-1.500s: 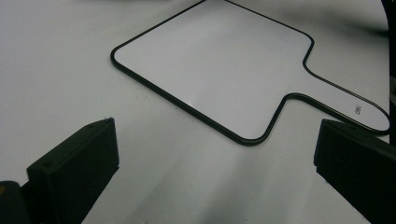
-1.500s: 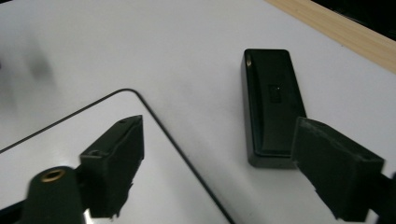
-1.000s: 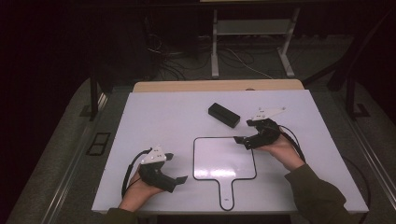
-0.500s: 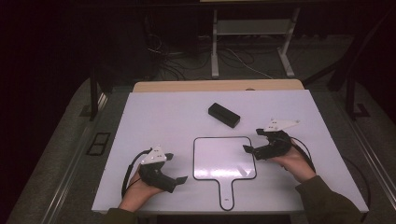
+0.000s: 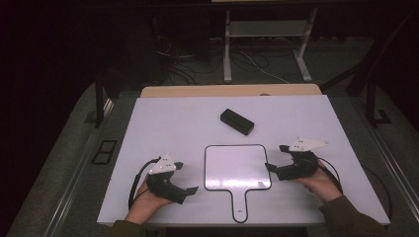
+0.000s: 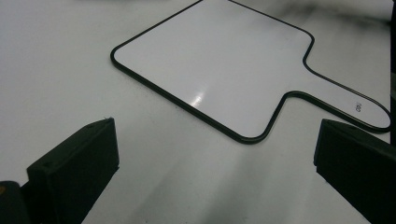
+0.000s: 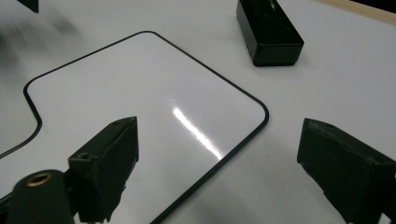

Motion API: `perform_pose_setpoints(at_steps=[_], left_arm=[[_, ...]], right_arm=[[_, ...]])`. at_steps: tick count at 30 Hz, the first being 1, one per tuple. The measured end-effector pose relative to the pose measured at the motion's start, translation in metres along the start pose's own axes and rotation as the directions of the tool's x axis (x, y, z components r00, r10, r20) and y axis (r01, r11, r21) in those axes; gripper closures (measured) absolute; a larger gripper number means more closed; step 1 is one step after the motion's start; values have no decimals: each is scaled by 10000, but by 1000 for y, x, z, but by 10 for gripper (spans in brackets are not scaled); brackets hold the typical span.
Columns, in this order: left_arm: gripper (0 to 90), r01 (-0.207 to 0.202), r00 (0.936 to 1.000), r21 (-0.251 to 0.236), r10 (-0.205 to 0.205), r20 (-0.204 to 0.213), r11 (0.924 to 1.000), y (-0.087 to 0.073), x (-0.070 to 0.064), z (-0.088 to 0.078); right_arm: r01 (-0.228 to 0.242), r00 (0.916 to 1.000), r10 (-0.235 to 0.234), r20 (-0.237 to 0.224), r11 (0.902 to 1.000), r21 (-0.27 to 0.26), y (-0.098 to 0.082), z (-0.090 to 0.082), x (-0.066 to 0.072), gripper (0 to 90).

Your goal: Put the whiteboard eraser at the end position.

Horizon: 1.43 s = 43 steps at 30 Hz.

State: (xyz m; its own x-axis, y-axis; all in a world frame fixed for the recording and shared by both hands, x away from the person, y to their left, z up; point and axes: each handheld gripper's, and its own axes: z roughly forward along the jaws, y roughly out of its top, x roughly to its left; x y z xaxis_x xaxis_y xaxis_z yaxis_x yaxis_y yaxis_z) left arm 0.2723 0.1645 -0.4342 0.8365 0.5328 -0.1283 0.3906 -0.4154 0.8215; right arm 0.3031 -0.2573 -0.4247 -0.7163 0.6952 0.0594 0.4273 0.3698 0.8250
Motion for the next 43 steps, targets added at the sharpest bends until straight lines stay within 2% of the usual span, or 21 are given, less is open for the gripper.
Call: perform_pose_setpoints(at_steps=[6,15,27,43], left_arm=[[0,29,10000,-52,-29,9,10000,0,0,-1],[0,21,10000,-7,-21,-6,10000,0,0,0],[0,27,10000,28,-27,-35,10000,-1,1,-1],[0,-22,9999,146,24,-108,9999,-1,2,0]], right_arm=[[-130,9997,133,214,9998,-129,-13,-12,3,113],[-310,9994,311,169,9995,-69,-33,-26,5,112],[-570,9973,571,470,9984,-43,-51,-41,-4,112],[-451,9976,440,541,9988,179,-54,-40,-4,111]])
